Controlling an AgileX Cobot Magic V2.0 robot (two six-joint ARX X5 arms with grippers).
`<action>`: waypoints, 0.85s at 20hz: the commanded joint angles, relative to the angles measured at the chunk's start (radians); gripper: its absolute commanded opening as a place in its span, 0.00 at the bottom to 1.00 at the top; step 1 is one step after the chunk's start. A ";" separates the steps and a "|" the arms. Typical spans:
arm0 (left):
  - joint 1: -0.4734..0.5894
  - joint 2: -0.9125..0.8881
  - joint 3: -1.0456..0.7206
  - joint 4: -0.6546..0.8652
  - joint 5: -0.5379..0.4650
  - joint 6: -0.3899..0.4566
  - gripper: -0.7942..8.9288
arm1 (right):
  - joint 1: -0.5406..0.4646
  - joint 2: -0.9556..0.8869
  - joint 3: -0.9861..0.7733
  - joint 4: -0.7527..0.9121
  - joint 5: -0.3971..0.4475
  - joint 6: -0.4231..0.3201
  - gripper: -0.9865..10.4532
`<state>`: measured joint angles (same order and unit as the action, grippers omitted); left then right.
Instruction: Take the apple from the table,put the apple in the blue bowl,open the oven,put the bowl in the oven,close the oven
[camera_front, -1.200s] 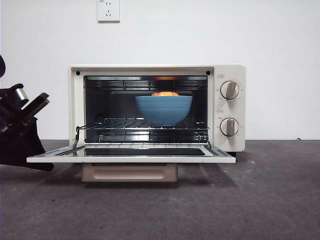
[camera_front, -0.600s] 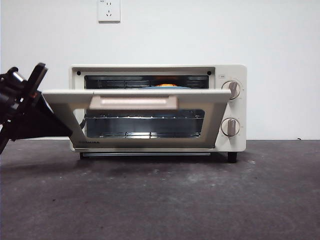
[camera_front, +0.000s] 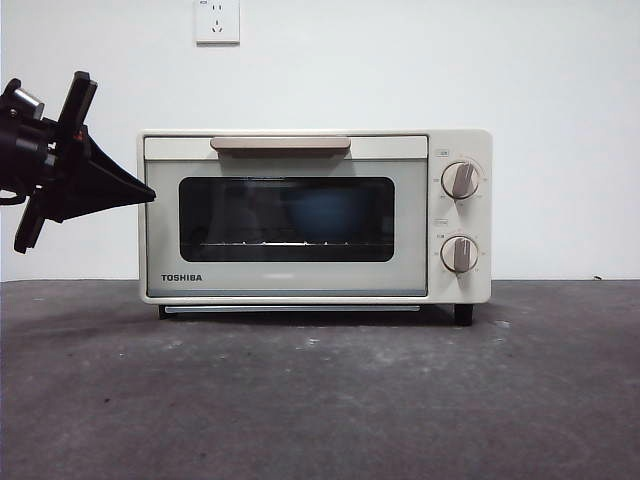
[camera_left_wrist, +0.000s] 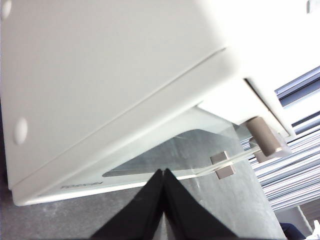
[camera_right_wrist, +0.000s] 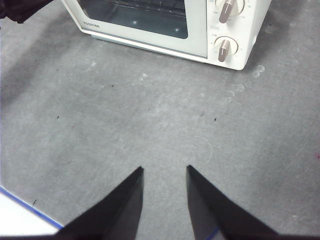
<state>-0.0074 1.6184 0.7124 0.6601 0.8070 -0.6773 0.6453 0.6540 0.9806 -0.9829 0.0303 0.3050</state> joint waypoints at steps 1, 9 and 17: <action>0.002 -0.003 0.013 0.009 0.007 -0.026 0.09 | 0.007 0.002 0.007 0.010 0.005 0.013 0.21; -0.011 -0.159 0.013 -0.184 0.020 0.082 0.09 | 0.007 0.005 0.006 0.068 0.023 -0.008 0.21; -0.074 -0.456 0.013 -0.628 -0.199 0.354 0.09 | 0.007 0.007 -0.051 0.268 -0.018 -0.056 0.21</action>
<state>-0.0753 1.1770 0.7124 0.0566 0.6235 -0.4202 0.6453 0.6540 0.9409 -0.7403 0.0238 0.2687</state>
